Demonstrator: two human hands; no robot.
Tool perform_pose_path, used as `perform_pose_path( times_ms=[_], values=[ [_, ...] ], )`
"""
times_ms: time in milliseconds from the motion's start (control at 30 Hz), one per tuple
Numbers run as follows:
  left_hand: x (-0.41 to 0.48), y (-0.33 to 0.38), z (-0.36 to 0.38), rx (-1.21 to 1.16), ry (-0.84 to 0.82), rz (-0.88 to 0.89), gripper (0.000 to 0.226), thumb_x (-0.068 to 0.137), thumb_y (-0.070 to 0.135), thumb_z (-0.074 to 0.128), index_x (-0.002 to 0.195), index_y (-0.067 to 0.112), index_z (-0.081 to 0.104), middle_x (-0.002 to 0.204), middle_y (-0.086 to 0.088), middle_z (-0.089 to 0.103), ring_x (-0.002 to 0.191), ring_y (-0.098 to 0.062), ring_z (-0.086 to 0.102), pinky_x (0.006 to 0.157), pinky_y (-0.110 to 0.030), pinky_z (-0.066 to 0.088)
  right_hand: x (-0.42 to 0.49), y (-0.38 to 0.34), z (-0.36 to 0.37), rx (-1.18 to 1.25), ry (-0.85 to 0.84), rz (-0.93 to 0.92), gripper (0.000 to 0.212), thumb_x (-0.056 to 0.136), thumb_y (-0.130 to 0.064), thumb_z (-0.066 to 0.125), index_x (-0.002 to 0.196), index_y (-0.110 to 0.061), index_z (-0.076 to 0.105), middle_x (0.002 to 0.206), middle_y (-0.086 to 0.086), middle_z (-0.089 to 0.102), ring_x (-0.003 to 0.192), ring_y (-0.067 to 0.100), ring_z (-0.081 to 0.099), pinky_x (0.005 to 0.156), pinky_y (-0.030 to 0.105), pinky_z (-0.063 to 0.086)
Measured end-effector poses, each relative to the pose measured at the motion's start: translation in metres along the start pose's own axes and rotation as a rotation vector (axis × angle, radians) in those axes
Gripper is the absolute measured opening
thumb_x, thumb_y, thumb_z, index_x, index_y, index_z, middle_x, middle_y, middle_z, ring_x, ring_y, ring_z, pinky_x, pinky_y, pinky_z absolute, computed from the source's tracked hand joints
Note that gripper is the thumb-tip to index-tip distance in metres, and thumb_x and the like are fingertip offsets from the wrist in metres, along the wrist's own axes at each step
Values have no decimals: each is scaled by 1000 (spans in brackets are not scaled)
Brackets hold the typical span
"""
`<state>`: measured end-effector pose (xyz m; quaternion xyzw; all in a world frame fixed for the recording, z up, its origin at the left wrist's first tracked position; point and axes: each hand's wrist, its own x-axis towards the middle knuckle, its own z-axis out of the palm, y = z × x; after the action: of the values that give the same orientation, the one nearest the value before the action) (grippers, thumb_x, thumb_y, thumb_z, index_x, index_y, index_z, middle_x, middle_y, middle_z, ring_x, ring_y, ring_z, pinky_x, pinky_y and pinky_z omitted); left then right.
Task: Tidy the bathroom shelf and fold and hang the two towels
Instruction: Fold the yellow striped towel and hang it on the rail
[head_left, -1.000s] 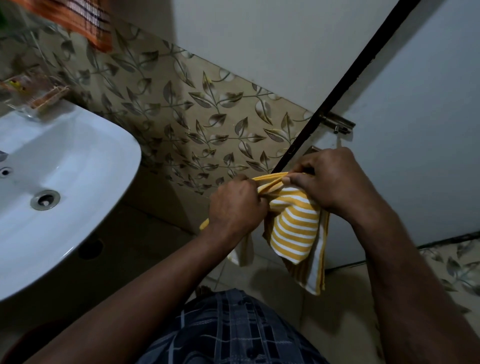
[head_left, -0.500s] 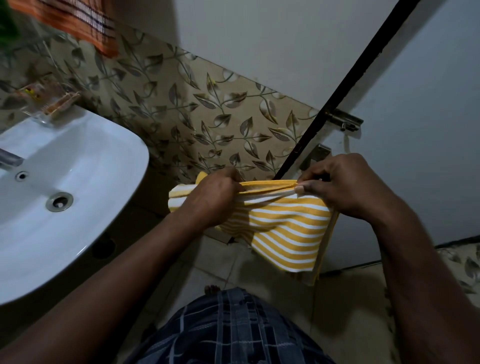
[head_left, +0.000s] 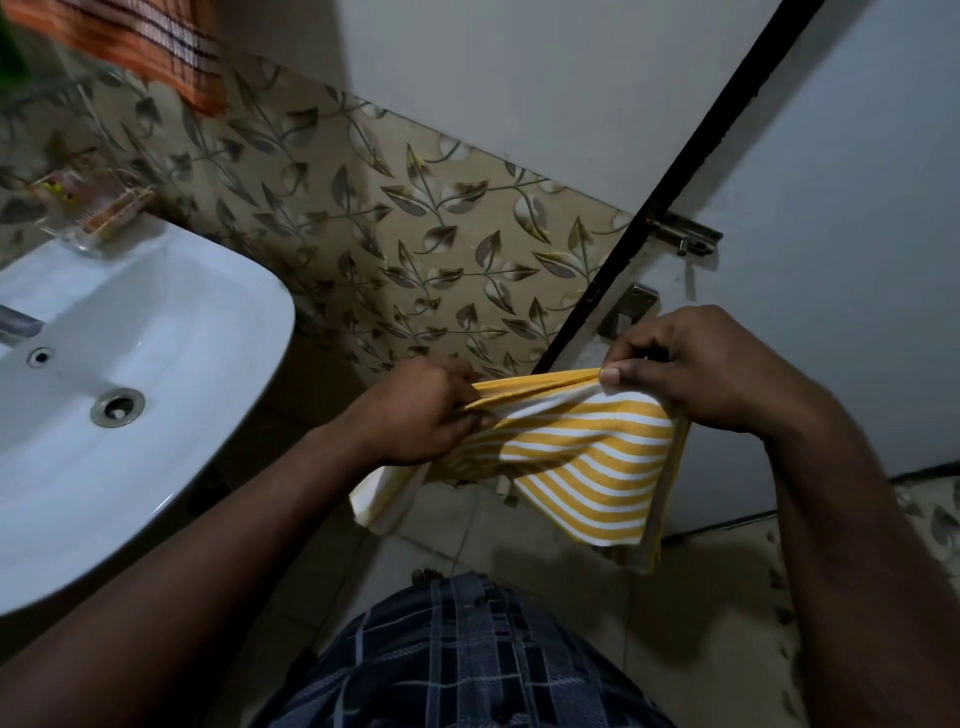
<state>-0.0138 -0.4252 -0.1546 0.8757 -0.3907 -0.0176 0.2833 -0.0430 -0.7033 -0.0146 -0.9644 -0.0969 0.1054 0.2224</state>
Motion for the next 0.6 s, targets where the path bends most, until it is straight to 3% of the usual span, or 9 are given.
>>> perform_pose_path(
  times_ms=[133, 233, 400, 500, 600],
  values=[
    [-1, -5, -8, -70, -19, 8, 57, 98, 55, 41, 89, 11, 77, 94, 1, 62, 78, -18, 62, 70, -44, 53, -2, 7, -4, 32, -19, 20, 11, 91, -27, 78, 81, -31, 80, 79, -13, 74, 77, 1, 67, 65, 28, 50],
    [0, -8, -19, -137, 26, 41, 51, 99, 52, 49, 90, 12, 78, 90, 3, 62, 75, -15, 62, 67, -43, 52, -4, 15, -6, 52, -16, 31, 12, 91, -24, 78, 81, -30, 80, 79, -19, 73, 77, -1, 67, 64, 27, 48],
    [6, 1, -43, -161, 60, 47, 44, 92, 56, 59, 96, 20, 83, 96, 10, 68, 81, -4, 64, 70, -38, 55, -7, 37, 1, 81, 37, 73, 7, 87, -25, 82, 82, -28, 82, 79, -10, 76, 77, 8, 70, 68, 34, 55],
    [8, 11, -59, -280, 13, -31, 39, 89, 57, 72, 93, 20, 84, 95, 10, 72, 85, -5, 68, 74, -40, 57, -5, 48, 12, 168, 88, 70, 3, 84, -23, 85, 83, -26, 83, 80, -14, 77, 76, 3, 71, 68, 24, 53],
    [12, 22, -76, -379, -68, -104, 38, 85, 53, 69, 87, 17, 83, 97, 7, 76, 89, -8, 71, 81, -44, 59, -1, 56, 25, 260, 138, 63, 12, 79, -20, 89, 84, -22, 78, 77, -13, 75, 72, 2, 69, 65, 20, 52]
  ],
)
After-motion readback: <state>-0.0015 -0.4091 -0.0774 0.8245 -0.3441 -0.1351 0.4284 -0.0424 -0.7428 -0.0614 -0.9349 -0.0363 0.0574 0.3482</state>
